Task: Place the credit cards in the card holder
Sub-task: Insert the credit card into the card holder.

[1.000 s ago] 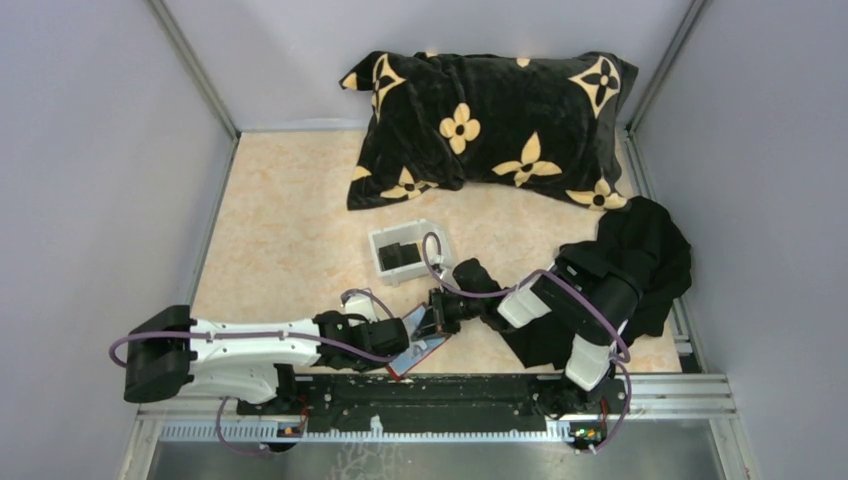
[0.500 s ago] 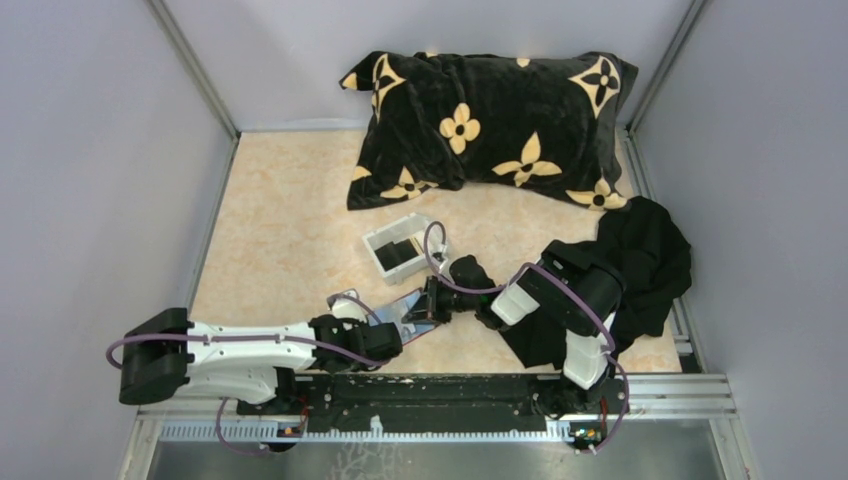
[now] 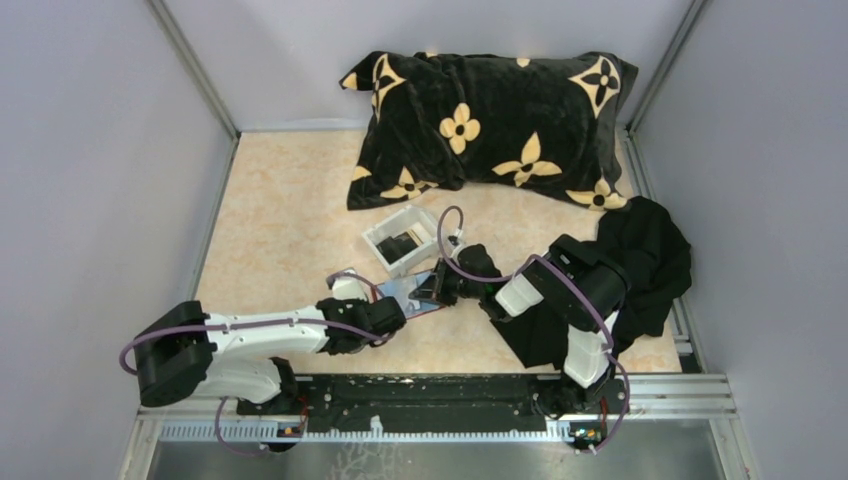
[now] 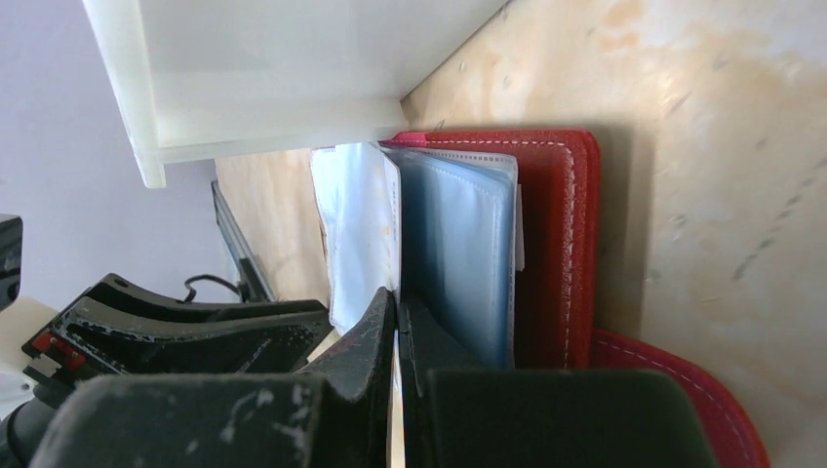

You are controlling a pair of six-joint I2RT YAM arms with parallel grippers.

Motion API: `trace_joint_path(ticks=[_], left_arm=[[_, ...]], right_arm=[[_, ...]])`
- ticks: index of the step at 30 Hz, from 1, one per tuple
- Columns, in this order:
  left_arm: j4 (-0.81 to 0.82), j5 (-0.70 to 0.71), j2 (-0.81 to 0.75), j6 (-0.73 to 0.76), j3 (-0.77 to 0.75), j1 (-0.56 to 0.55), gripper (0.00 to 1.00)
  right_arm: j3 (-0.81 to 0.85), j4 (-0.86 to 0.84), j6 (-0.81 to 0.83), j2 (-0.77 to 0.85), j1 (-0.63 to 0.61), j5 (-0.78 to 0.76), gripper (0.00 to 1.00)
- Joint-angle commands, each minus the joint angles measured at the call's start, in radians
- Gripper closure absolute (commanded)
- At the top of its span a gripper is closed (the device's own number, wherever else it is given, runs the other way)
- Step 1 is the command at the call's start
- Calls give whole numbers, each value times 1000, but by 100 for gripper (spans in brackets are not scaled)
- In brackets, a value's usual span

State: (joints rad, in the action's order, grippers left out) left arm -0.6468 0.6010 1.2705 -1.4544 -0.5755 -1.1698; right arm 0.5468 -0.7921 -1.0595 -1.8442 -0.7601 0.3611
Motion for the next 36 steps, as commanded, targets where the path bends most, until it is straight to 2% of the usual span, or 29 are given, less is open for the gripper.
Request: trace_joint_path(ticks=[1, 10, 18, 24, 25, 29, 31, 36], left_arm=[[148, 20, 11, 179, -6, 80, 71], [466, -73, 3, 476, 66, 237, 69], [590, -149, 49, 556, 127, 306, 70], [665, -187, 61, 599, 156, 340, 72], [670, -192, 64, 605, 160, 341, 73], [680, -207, 67, 606, 176, 346, 75], [682, -213, 69, 601, 185, 348, 77], [678, -222, 69, 597, 190, 348, 78]], right_arm=[[22, 68, 41, -21, 50, -91, 100], [56, 103, 82, -49, 68, -46, 100], [83, 144, 139, -62, 69, 16, 100], [155, 288, 245, -56, 67, 54, 100], [166, 319, 265, -52, 66, 50, 97], [195, 410, 323, -27, 62, 23, 73], [209, 445, 344, -14, 61, 6, 66], [219, 500, 376, 27, 58, -47, 59]])
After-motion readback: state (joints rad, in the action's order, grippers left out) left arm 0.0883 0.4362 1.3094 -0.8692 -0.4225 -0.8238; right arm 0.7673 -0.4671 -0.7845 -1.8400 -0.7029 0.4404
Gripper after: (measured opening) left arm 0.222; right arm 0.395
